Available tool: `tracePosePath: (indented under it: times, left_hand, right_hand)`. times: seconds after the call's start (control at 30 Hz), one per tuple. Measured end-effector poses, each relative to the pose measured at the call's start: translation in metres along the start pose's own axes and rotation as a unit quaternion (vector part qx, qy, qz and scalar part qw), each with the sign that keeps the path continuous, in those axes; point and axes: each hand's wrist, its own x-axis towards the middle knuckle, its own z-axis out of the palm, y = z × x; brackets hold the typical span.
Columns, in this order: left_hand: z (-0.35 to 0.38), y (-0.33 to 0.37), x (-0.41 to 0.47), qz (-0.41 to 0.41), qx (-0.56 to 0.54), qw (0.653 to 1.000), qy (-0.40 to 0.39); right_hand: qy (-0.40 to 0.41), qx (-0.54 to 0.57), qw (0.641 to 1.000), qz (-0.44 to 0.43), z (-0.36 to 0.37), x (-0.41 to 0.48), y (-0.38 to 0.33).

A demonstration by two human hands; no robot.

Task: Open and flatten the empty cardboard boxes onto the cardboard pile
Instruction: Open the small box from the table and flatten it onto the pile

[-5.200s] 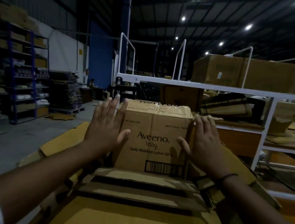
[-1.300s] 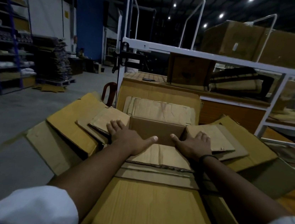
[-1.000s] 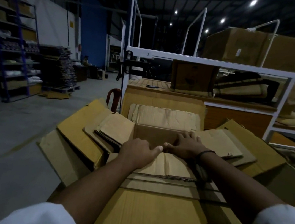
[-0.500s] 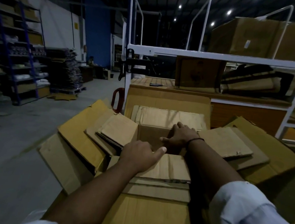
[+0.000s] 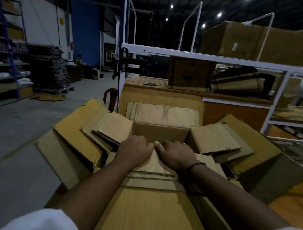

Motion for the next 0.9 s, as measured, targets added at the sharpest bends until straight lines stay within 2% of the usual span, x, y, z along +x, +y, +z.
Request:
tracePosePath:
  times: [0.1, 0.23, 0.3, 0.43, 0.53, 0.63, 0.73, 0.9]
  left_hand:
    - [-0.007, 0.003, -0.003, 0.011, -0.024, 0.999, 0.026]
    - [-0.008, 0.004, -0.011, 0.037, 0.014, 0.998, 0.046]
    - [-0.008, 0.002, -0.015, 0.036, 0.012, 0.999, 0.005]
    - [-0.026, -0.008, -0.030, 0.061, 0.023, 0.989, -0.135]
    - [-0.050, -0.007, -0.048, 0.065, 0.088, 0.977, -0.181]
    - [-0.069, -0.002, -0.065, 0.022, 0.123, 0.965, -0.231]
    - [-0.083, 0.004, -0.086, -0.005, 0.145, 0.955, -0.261]
    - [-0.104, 0.028, -0.132, -0.026, 0.148, 0.955, -0.254]
  right_hand:
    - [0.007, -0.043, 0.999, 0.032, 0.003, 0.001, 0.000]
    - [-0.004, -0.037, 0.997, 0.070, 0.005, -0.008, -0.007]
    - [-0.009, -0.032, 0.998, 0.060, 0.002, -0.020, -0.009]
    - [-0.066, -0.028, 0.997, 0.022, -0.009, -0.042, -0.005]
    - [-0.076, -0.043, 0.996, 0.036, -0.018, -0.057, 0.002]
    - [-0.087, -0.042, 0.994, 0.043, -0.022, -0.074, 0.004]
    - [-0.094, -0.051, 0.994, 0.026, -0.030, -0.097, 0.005]
    - [-0.102, -0.074, 0.992, -0.016, -0.042, -0.152, 0.006]
